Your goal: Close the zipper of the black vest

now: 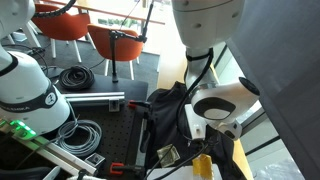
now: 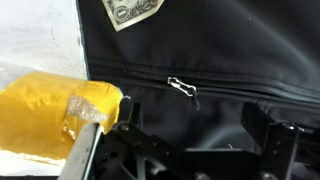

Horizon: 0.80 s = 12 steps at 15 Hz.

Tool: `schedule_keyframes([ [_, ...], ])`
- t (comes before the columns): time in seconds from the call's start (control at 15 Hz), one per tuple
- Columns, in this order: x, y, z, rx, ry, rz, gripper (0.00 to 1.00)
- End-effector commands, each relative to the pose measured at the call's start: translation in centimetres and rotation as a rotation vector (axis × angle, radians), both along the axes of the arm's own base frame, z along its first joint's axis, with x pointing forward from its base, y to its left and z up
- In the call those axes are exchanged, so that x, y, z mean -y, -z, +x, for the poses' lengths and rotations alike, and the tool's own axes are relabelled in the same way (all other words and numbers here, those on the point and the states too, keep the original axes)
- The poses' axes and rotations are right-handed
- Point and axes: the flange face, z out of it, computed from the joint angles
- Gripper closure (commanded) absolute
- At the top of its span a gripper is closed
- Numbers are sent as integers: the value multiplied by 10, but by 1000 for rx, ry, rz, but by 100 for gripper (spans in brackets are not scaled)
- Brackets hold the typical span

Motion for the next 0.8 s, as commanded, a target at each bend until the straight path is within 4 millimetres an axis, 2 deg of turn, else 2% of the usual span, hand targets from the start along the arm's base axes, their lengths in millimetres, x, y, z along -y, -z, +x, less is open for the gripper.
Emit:
schedule_keyframes([
  [0.0,-4,3,9,19,4,-20,0],
  [0.47,-14,5,5,20,13,-28,0],
  [0.73,-11,8,-3,13,28,-36,0],
])
